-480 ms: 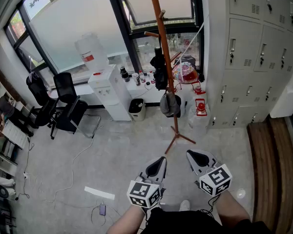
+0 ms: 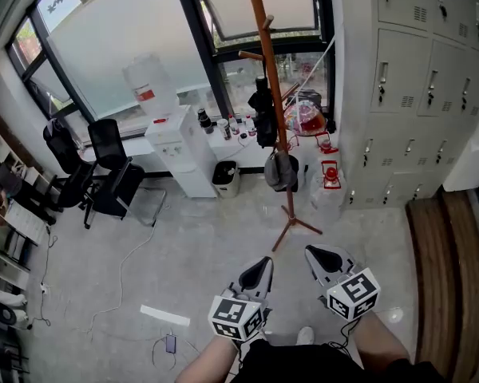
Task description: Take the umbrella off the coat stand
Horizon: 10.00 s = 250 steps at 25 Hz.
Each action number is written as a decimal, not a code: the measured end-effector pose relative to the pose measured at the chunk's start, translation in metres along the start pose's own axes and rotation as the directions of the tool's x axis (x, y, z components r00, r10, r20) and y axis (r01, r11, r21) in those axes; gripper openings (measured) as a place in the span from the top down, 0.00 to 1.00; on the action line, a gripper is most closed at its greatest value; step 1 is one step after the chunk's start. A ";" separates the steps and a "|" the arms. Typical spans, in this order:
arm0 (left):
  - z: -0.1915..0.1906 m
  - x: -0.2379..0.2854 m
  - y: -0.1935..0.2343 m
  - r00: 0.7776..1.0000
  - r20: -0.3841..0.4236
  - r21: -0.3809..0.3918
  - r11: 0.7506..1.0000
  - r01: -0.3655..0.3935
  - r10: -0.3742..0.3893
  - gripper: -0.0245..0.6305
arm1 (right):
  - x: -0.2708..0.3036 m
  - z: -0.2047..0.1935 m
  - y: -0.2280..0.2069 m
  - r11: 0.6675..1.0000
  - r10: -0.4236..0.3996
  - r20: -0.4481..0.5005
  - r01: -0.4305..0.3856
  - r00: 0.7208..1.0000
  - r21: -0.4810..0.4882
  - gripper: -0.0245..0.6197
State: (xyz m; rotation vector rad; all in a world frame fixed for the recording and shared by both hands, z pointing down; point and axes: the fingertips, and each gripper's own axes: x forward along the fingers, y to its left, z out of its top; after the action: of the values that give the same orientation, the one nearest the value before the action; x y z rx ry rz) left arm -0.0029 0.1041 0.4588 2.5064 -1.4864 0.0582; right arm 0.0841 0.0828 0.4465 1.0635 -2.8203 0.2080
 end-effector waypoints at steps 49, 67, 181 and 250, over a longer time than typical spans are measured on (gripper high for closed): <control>0.035 -0.036 0.207 0.987 0.043 0.006 0.988 0.154 -0.154 0.93 | 0.199 0.031 0.080 0.990 -0.141 -0.019 0.140 0.990 -0.034 0.88; 0.054 0.037 0.194 0.992 0.027 0.026 0.993 0.119 -0.119 0.93 | 0.204 0.052 -0.006 0.991 -0.130 0.013 0.130 0.991 -0.015 0.88; 0.140 0.446 0.242 0.922 -0.089 0.176 0.905 0.387 -0.376 0.50 | 0.281 0.080 -0.320 0.933 -0.350 0.017 0.347 0.937 0.094 0.88; 0.208 0.342 0.261 0.965 0.117 0.087 0.971 0.224 -0.234 0.55 | 0.273 0.097 -0.266 0.976 -0.214 0.050 0.212 0.975 0.038 0.88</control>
State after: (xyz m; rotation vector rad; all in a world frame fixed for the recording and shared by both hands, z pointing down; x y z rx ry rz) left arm -0.0809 -0.3557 0.3522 2.7703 -1.2466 -0.0883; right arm 0.0510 -0.3078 0.4173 1.3883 -2.7295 0.2068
